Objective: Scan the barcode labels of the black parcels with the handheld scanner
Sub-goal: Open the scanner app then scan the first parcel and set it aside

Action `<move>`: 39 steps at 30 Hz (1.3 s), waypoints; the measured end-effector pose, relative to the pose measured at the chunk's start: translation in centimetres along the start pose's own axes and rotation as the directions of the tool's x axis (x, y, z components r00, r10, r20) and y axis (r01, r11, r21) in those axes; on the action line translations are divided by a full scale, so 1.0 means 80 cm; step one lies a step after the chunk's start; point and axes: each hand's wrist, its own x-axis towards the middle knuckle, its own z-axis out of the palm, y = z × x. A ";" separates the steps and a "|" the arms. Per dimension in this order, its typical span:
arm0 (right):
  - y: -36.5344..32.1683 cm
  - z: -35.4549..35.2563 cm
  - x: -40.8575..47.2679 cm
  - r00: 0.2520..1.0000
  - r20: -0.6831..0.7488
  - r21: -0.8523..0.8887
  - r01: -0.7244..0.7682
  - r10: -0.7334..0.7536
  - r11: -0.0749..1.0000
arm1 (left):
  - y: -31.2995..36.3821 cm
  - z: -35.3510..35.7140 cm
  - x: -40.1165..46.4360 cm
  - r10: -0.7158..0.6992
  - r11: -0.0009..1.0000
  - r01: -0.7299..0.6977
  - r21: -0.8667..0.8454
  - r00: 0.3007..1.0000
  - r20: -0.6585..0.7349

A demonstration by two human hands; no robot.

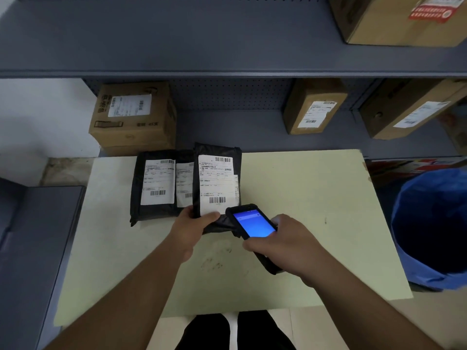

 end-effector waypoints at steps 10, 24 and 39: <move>0.038 -0.050 0.014 0.998 -0.044 0.082 -0.034 0.038 0.996 | -0.002 0.084 0.011 -0.059 0.996 0.060 0.065 0.998 -0.008; 0.093 -0.120 0.035 0.989 -0.102 0.126 -0.096 0.109 0.987 | -0.004 0.193 0.054 -0.161 0.969 0.159 0.190 0.987 -0.008; 0.138 -0.169 0.050 0.973 -0.122 0.187 -0.171 0.196 0.967 | 0.009 0.298 0.095 -0.084 0.935 0.104 0.339 0.994 -0.074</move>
